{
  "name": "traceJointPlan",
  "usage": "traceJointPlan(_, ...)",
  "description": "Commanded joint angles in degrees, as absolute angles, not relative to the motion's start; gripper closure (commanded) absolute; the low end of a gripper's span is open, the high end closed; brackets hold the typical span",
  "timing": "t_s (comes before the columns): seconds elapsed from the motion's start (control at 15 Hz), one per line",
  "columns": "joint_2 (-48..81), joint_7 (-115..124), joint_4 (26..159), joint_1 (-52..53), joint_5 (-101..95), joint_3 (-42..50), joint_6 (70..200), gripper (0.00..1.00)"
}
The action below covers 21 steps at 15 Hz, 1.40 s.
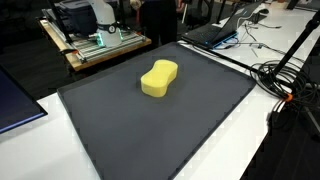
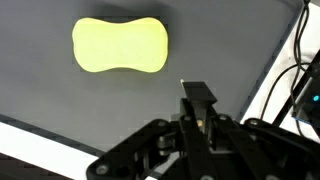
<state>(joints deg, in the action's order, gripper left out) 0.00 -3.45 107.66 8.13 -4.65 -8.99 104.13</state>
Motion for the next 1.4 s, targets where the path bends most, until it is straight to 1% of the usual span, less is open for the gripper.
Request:
traceJointPlan(0.0,2.8,0.7,105.0,8.5,-6.6,-9.1,102.4,0.97)
traceJointPlan(0.13,6.2,2.7,101.4,8.9,-7.2,-9.3,101.1,0.97)
traceJointPlan(0.4,15.7,7.3,89.9,11.4,-10.9,-9.6,94.9,0.97)
traceJointPlan(0.73,27.7,11.4,75.4,15.8,-15.9,-8.1,85.5,0.97)
traceJointPlan(1.0,36.3,12.2,64.5,18.0,-16.3,-6.3,79.5,0.97)
traceJointPlan(1.33,44.1,11.9,54.1,16.5,-13.7,-3.7,76.6,0.97)
